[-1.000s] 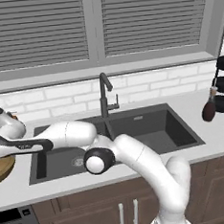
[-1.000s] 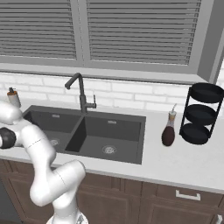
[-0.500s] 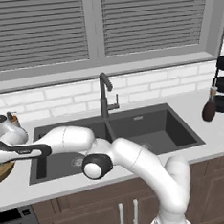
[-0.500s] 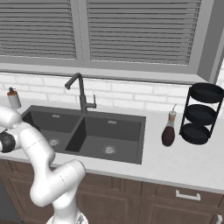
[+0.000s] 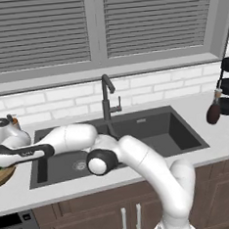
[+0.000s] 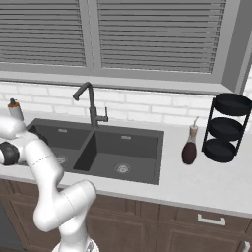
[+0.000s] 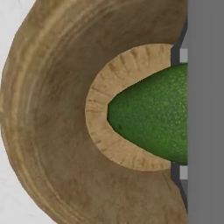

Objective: Pick the avocado from the sink and place it in the bowl. Then pick the bowl and place it in the microwave. Then close the microwave door and press the start button.

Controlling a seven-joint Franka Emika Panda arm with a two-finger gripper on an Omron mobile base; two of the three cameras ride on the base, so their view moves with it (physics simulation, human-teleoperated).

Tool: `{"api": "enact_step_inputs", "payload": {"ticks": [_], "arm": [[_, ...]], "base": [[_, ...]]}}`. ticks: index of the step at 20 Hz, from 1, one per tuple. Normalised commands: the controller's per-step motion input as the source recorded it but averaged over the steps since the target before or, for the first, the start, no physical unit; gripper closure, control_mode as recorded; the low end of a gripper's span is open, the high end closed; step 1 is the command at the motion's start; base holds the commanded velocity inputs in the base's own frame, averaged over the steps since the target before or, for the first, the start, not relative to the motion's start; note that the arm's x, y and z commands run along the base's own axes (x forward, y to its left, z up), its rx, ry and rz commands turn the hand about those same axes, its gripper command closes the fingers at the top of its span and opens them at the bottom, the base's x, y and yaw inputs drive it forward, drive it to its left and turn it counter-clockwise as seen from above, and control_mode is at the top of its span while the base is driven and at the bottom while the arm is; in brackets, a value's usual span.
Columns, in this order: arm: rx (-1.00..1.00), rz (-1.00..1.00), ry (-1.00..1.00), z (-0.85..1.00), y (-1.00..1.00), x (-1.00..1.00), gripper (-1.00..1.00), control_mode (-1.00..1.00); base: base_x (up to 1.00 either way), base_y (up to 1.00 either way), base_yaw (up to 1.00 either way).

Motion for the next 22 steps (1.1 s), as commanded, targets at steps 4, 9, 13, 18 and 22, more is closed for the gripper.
{"api": "enact_step_inputs", "payload": {"ticks": [4, 9, 13, 18, 22], "arm": [[0.00, 0.00, 0.00, 0.00, 0.00, 0.00, -1.00, -1.00], [0.00, 0.00, 0.00, 0.00, 0.00, 0.00, -1.00, -1.00], [0.00, 0.00, 0.00, 0.25, -0.09, -0.03, -1.00, -1.00], [0.01, 0.00, 0.00, 0.56, -0.26, -0.14, -1.00, -1.00], [0.00, 0.00, 0.00, 0.18, -0.38, -0.29, -1.00, -1.00]], "base": [[0.00, 0.00, 0.00], [0.00, 0.00, 0.00], [0.00, 0.00, 0.00], [0.00, 0.00, 0.00], [0.00, 0.00, 0.00]]}}
